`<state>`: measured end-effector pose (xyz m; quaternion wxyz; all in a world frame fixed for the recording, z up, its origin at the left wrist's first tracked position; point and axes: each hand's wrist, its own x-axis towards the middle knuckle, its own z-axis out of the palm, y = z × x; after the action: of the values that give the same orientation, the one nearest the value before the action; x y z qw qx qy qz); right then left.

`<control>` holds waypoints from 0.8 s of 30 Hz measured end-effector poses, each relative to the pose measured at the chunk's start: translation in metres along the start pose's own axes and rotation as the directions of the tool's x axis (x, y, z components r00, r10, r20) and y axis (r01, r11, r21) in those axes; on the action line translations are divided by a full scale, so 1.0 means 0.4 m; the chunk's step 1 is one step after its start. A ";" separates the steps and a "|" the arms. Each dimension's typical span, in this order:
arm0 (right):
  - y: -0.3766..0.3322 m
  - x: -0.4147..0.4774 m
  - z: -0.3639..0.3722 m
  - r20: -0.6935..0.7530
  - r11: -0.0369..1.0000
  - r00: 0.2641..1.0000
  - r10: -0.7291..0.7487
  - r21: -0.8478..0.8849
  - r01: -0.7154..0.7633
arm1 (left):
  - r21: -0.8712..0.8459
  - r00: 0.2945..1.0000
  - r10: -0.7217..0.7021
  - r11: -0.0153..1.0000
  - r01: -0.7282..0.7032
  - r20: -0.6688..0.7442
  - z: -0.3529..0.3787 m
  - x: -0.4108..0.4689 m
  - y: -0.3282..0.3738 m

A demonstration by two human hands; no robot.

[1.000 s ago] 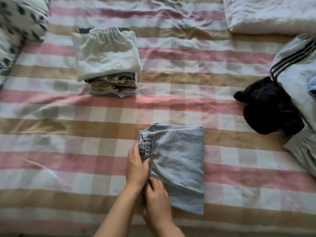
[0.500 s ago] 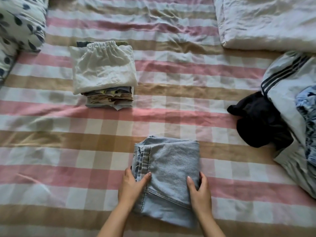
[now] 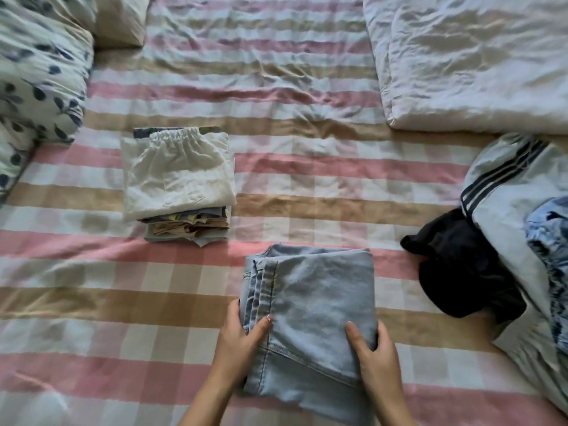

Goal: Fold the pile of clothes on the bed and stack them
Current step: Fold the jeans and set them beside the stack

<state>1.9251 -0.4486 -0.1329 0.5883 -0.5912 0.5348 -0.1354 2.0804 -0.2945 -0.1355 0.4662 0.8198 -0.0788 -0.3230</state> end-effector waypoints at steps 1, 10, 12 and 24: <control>-0.031 0.040 0.002 0.004 1.000 1.000 -0.026 0.004 0.025 | 0.000 1.000 0.018 1.000 -0.018 0.010 0.006 0.040 0.033; -0.238 0.504 0.086 -0.010 0.977 0.980 -0.197 -0.087 0.196 | -0.015 0.995 0.089 0.996 -0.090 -0.054 0.095 0.487 0.245; -0.255 0.581 0.115 -0.005 0.970 0.976 -0.216 -0.113 0.214 | -0.003 0.994 0.090 0.996 -0.090 -0.061 0.102 0.565 0.257; -0.209 0.709 0.174 -0.019 0.958 0.991 -0.132 -0.257 0.123 | 0.149 0.999 0.010 0.989 -0.002 -0.053 0.146 0.687 0.208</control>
<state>2.1305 -0.6569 -0.2145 0.4876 -0.6928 0.5190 -0.1137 2.2737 -0.5006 -0.2138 0.4064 0.8605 -0.0927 -0.2929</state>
